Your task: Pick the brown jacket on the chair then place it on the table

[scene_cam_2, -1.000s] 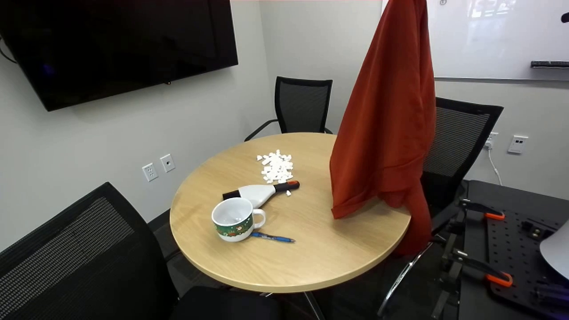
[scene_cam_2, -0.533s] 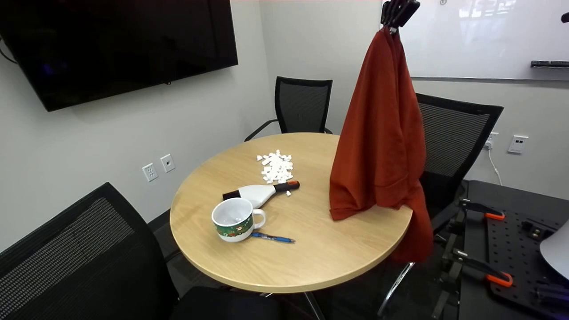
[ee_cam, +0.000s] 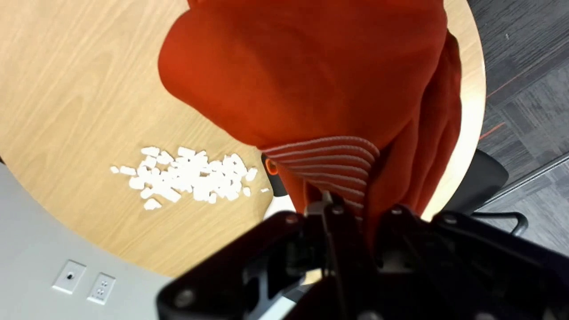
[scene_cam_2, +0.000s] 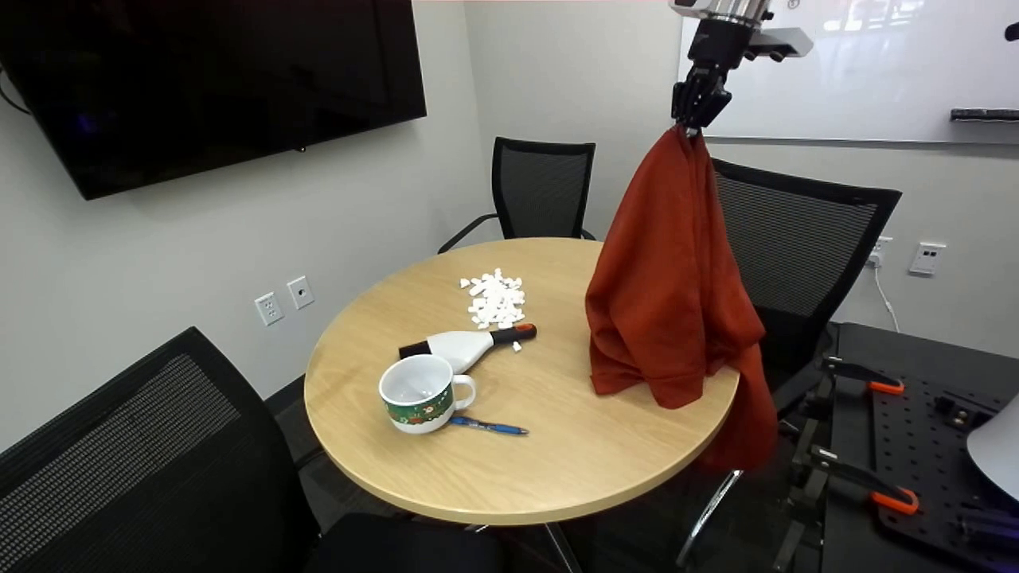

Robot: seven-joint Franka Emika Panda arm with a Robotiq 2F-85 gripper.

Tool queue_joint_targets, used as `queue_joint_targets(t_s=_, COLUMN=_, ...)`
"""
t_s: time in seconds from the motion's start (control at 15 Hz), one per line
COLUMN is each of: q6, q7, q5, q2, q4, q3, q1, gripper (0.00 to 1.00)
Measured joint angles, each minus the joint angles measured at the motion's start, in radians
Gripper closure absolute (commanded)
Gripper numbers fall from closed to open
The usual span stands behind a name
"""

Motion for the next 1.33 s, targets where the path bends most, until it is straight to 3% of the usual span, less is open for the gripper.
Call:
queue_joint_targets(t_s=0.4, q6=0.153, q7=0.002, q5=-0.001, q2=0.162, q4=-0.045, q3=0.022, q1=-0.036, gripper=0.97)
queue_joint_targets(t_s=0.47, q6=0.173, q7=0.004, q5=-0.001, q2=0.195, q4=-0.046, q3=0.03, q1=-0.044, gripper=0.69)
queue_joint_targets(t_s=0.73, q6=0.204, q7=0.016, q5=-0.016, q2=0.289, q4=-0.043, q3=0.073, q1=-0.082, gripper=0.4)
queue_joint_targets(t_s=1.07, q6=0.195, q7=0.052, q5=-0.066, q2=0.265, q4=-0.038, q3=0.12, q1=-0.104, gripper=0.04)
queue_joint_targets(t_s=1.33, q6=0.05, q7=0.15, q5=-0.162, q2=0.149, q4=-0.028, q3=0.127, q1=-0.109, gripper=0.0)
